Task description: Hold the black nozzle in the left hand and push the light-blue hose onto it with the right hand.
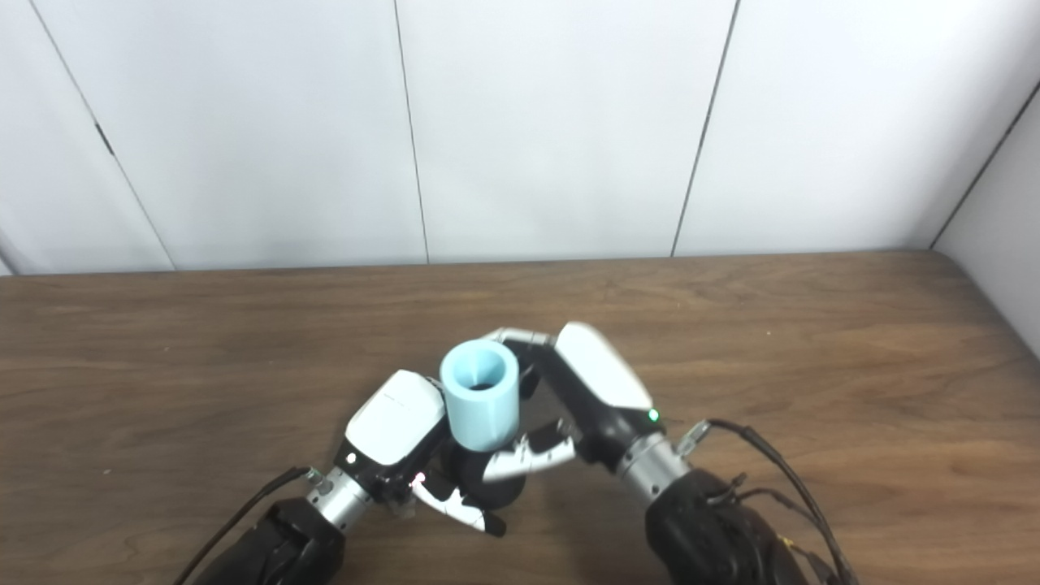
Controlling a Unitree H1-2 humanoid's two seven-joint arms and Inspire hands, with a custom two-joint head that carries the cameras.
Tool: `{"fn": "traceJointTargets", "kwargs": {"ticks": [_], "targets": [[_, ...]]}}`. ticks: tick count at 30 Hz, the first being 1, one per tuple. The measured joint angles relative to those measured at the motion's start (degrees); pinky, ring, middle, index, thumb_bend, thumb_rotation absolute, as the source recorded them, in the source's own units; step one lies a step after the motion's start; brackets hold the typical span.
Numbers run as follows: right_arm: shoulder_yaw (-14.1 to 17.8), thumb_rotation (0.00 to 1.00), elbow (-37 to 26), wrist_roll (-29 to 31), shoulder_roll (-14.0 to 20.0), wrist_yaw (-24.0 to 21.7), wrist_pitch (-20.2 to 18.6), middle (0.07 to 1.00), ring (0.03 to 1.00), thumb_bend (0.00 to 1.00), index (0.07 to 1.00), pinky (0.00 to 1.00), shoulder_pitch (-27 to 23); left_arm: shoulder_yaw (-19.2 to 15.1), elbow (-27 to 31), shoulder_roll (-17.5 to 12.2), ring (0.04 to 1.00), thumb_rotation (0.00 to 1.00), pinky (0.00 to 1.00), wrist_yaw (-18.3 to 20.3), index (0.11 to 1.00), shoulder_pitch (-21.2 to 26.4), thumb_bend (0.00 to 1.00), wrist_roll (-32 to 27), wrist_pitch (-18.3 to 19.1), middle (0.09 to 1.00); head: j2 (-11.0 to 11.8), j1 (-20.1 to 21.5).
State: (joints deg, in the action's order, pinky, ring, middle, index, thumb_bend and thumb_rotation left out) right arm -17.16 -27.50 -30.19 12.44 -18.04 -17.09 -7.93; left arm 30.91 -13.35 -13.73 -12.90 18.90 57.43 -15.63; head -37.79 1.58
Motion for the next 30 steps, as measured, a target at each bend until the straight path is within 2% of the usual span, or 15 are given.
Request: {"fn": "traceJointTargets", "kwargs": {"ticks": [6,15,22,25,30], "targets": [[1.32,0.4,0.0,3.44,-1.24,-0.57,-1.19,1.0,1.0,1.0,1.0,0.89,0.37,0.05,-0.06,0.01,0.171,0.0,0.12,0.01,0.477,0.03,0.53,0.03,0.53,0.471,0.0,0.0],[1.64,0.4,-0.01,4.5,-1.34,-1.46,-4.11,1.0,1.0,1.0,1.0,0.91,0.3,0.09,-0.05,0.02,0.171,0.0,0.12,0.08,0.479,0.04,0.53,0.02,0.68,0.471,0.0,0.0],[3.07,0.42,0.0,6.78,-1.34,-1.47,-4.97,1.0,1.0,1.0,1.0,0.9,0.3,0.09,-0.02,0.01,0.183,0.0,0.13,0.17,0.481,0.05,0.53,-0.17,0.75,0.471,0.09,0.0],[4.08,0.45,0.0,7.98,-1.27,-1.46,-5.0,1.0,1.0,1.0,1.0,0.9,0.33,0.09,-0.04,0.01,0.183,0.0,0.13,0.12,0.48,0.06,0.53,-0.18,0.61,0.471,0.09,0.09],[7.12,0.63,0.48,9.13,-1.03,0.15,-4.47,1.0,0.955,1.0,1.0,0.82,1.09,0.19,-0.06,0.01,0.191,0.0,0.14,-0.03,0.478,0.09,0.53,-0.08,0.66,0.471,0.18,0.26]]}}
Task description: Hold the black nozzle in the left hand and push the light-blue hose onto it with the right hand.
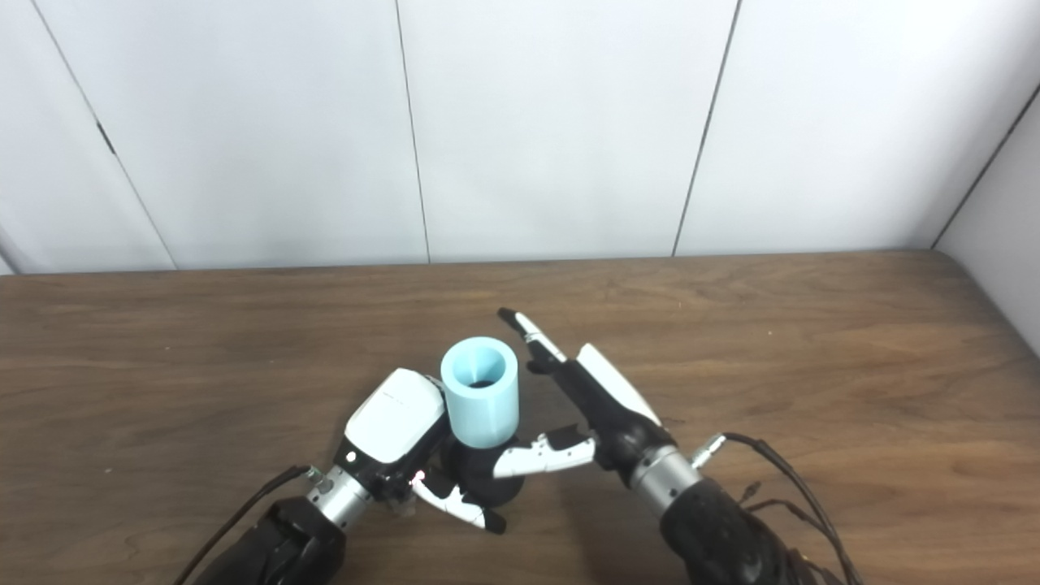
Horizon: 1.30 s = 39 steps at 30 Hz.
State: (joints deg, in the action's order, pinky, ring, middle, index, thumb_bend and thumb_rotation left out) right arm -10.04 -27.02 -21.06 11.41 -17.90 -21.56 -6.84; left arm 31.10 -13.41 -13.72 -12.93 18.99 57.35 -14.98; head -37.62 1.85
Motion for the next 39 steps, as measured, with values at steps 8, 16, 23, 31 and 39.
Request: {"fn": "traceJointTargets", "kwargs": {"ticks": [8,16,23,31,39], "targets": [[3.65,0.83,3.61,-2.2,2.12,8.02,11.56,1.0,1.0,1.0,1.0,1.0,0.52,0.11,-0.06,-0.06,0.172,0.0,0.12,-0.33,0.478,0.03,0.53,0.03,-0.2,0.471,-0.17,0.0],[3.39,0.85,2.34,-8.61,4.28,10.44,22.14,0.97,0.977,0.9,0.95,0.9,-0.44,0.09,0.01,-0.09,0.186,0.0,0.13,-0.03,0.481,0.0,0.53,-0.07,-0.14,0.471,-0.09,0.0],[-1.71,0.76,-5.34,-19.52,5.26,6.14,25.24,0.954,0.993,0.9,0.901,0.93,-2.59,0.09,-0.05,-0.12,0.194,0.0,0.13,0.09,0.481,0.05,0.53,-0.32,-0.73,0.471,-0.17,0.09],[-3.13,0.82,-7.24,-25.5,5.24,2.23,27.01,0.911,0.982,0.94,0.872,0.89,-2.55,0.05,-0.05,-0.11,0.201,0.0,0.14,0.24,0.48,0.03,0.52,-0.42,-0.79,0.471,-0.18,0.09],[-3.77,0.8,-9.14,-27.7,5.22,-2.06,27.16,0.879,0.963,0.94,0.848,0.88,-2.26,0.05,-0.06,-0.13,0.197,0.0,0.14,0.54,0.48,0.06,0.52,-1.2,-0.83,0.471,-0.09,0.0]]}}
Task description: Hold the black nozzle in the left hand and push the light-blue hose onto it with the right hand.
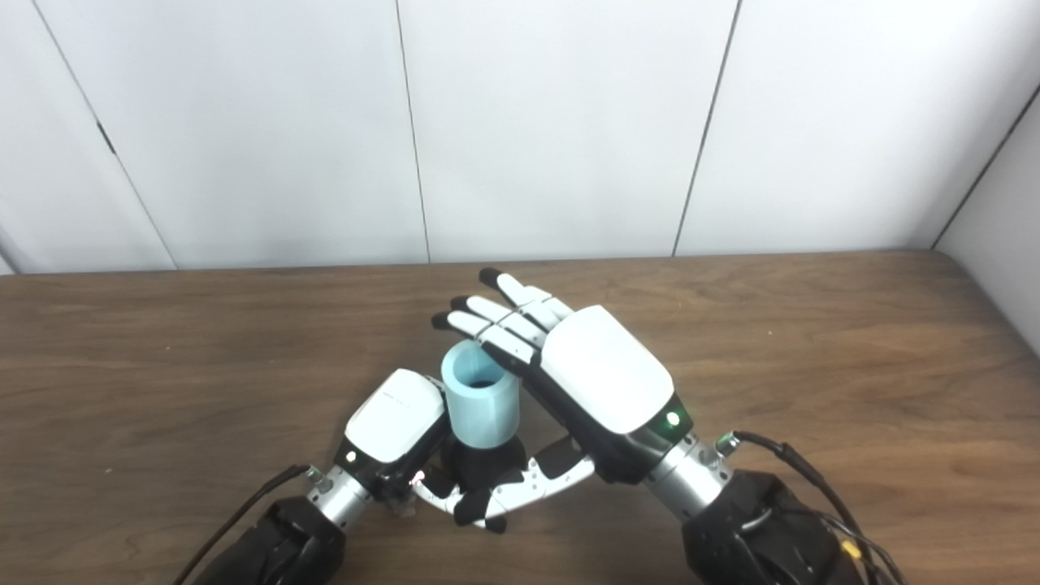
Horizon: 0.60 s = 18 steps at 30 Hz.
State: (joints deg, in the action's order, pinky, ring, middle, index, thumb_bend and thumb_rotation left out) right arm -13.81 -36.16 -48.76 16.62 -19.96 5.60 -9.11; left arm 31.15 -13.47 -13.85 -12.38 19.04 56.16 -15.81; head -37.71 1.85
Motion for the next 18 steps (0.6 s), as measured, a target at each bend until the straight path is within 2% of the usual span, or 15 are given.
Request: {"fn": "traceJointTargets", "kwargs": {"ticks": [5,9,18], "targets": [[-0.06,0.79,0.09,-0.76,-0.1,-0.33,0.35,0.864,0.952,0.93,0.838,0.9,1.33,0.02,-0.01,-0.01,0.189,0.0,0.13,-0.16,0.481,0.0,0.52,0.08,0.0,0.471,-0.09,0.09],[-0.41,0.78,0.73,-2.36,-0.03,-0.33,1.9,0.864,0.935,0.93,0.84,0.85,2.56,0.02,0.0,-0.02,0.185,0.0,0.13,-0.16,0.481,0.0,0.53,0.05,0.02,0.471,-0.09,0.09],[-1.58,0.81,0.82,-7.69,0.42,-1.67,3.25,0.941,0.997,0.92,0.91,0.92,3.59,-0.03,0.11,-0.1,0.195,0.0,0.14,0.33,0.481,-0.12,0.53,0.0,0.27,0.471,-0.35,0.0]]}}
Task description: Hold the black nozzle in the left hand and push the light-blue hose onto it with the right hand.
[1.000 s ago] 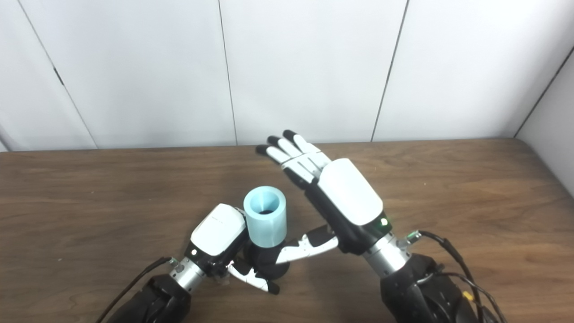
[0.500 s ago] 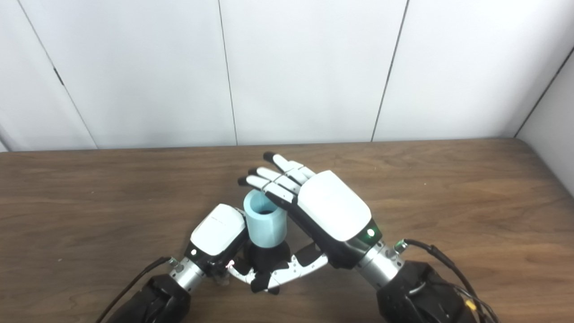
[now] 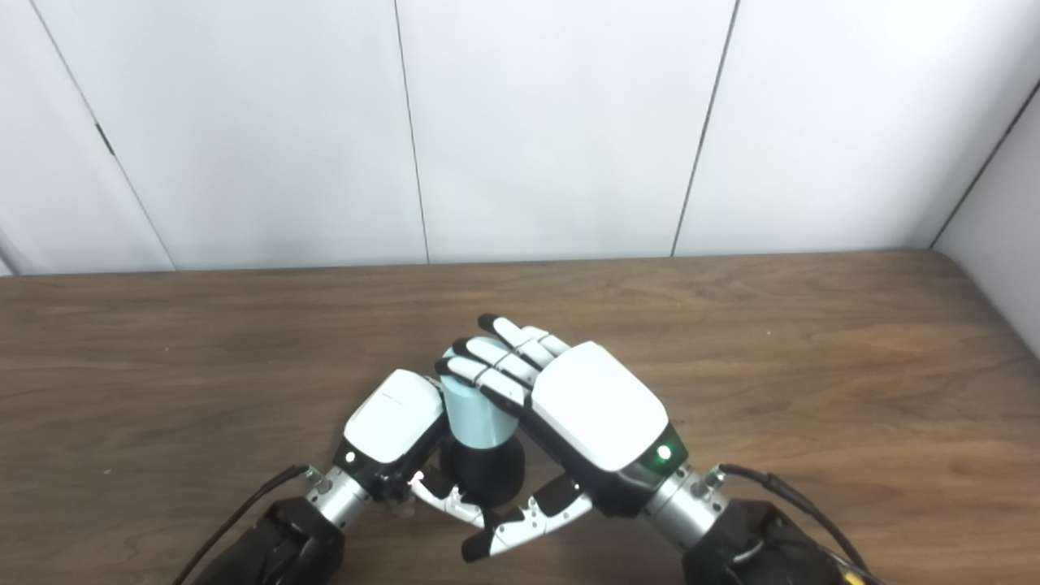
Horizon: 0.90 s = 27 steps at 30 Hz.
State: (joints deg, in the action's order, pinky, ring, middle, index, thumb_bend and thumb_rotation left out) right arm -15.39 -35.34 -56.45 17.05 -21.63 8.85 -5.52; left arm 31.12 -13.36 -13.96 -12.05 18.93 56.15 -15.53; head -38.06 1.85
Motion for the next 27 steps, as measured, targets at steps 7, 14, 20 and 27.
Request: {"fn": "traceJointTargets", "kwargs": {"ticks": [7,14,20,27], "targets": [[-0.77,0.88,-0.3,-3.25,0.1,-3.83,-0.86,1.0,1.0,0.92,0.994,0.97,0.07,-0.01,-0.04,-0.19,0.182,0.0,0.13,-0.45,0.479,-0.14,0.53,0.07,0.49,0.471,-0.09,0.0],[-1.78,0.92,-0.33,-6.02,0.16,-4.08,-0.85,1.0,1.0,0.91,0.987,0.95,0.06,0.05,0.11,-0.34,0.19,0.0,0.13,-0.53,0.481,-0.24,0.53,0.08,1.35,0.471,-0.18,0.18],[-2.38,0.92,0.07,-7.39,0.87,-3.57,-0.83,1.0,1.0,0.9,0.981,0.96,1.38,0.13,0.19,-0.42,0.2,0.0,0.14,-0.67,0.481,-0.27,0.52,-0.05,1.55,0.471,-0.26,0.26],[-2.36,0.86,0.43,-4.95,1.73,-1.62,0.09,0.952,0.956,0.86,0.919,0.86,1.68,0.63,0.23,-0.52,0.195,0.0,0.14,-0.9,0.481,-0.2,0.53,-0.03,1.47,0.471,-0.35,0.35]]}}
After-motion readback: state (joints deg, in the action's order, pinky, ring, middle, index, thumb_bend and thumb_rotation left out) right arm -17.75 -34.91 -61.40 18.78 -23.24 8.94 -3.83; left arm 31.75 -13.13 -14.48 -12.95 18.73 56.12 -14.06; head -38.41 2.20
